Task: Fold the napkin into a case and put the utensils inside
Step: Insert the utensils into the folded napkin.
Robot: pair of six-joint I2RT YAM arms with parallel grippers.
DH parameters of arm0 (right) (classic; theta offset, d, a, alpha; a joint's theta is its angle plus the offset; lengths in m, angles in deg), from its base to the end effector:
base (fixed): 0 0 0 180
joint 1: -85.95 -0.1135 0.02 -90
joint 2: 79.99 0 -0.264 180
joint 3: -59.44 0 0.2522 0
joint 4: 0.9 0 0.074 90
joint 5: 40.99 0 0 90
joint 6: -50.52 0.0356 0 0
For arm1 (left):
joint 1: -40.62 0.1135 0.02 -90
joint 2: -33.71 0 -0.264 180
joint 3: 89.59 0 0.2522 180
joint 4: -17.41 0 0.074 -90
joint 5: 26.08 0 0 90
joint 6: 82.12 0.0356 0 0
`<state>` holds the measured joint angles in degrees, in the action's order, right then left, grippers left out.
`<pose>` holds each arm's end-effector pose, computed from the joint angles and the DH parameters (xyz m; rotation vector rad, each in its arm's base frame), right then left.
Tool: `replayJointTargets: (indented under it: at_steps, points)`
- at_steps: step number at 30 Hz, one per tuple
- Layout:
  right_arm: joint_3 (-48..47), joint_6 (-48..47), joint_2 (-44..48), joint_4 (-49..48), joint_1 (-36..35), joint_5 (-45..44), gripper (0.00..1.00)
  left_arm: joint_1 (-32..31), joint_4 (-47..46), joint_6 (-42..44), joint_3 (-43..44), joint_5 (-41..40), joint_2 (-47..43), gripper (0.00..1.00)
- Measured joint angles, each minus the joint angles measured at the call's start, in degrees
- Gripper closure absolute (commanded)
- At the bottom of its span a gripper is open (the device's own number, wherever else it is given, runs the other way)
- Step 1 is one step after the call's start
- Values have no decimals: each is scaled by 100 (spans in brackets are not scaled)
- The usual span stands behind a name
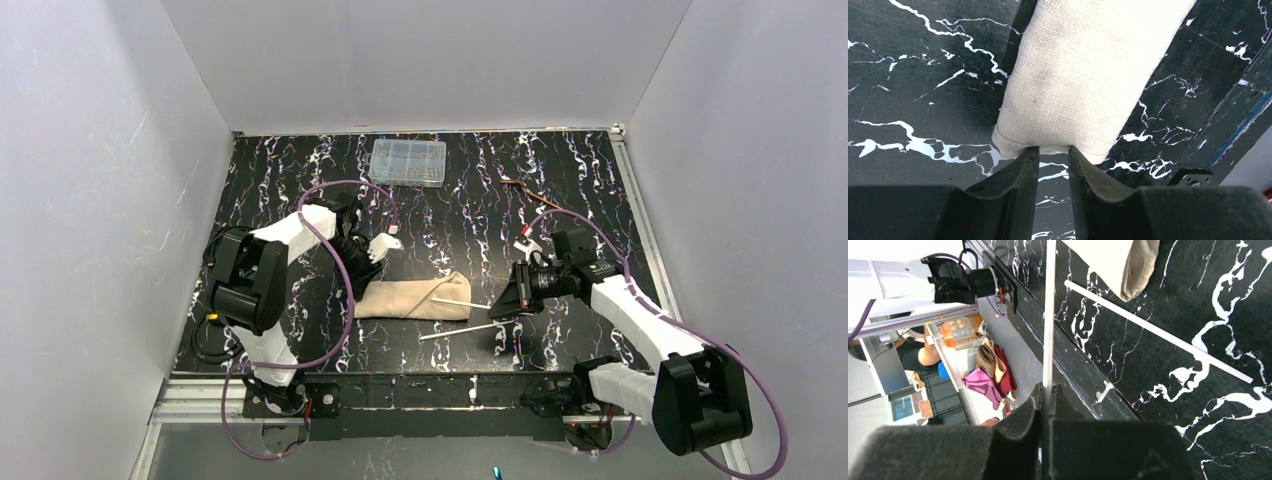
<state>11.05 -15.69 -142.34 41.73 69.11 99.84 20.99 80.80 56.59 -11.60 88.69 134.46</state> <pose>0.1790 0.0830 0.2060 -0.2089 2.5736 1.4054 0.2860 -0.1178 0.1692 1.6523 2.3957 -0.5940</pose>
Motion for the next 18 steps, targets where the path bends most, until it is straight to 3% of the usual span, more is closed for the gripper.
replayJointTargets:
  at_steps: [9, 18]
  points:
    - [48, -127, -625, -61, -188, -39, 99, 0, -20, -33, -2, -37, 216, 75]
    - [68, 153, -1156, -966, -389, -37, 99, -2, -22, 37, -2, -55, 240, 76]
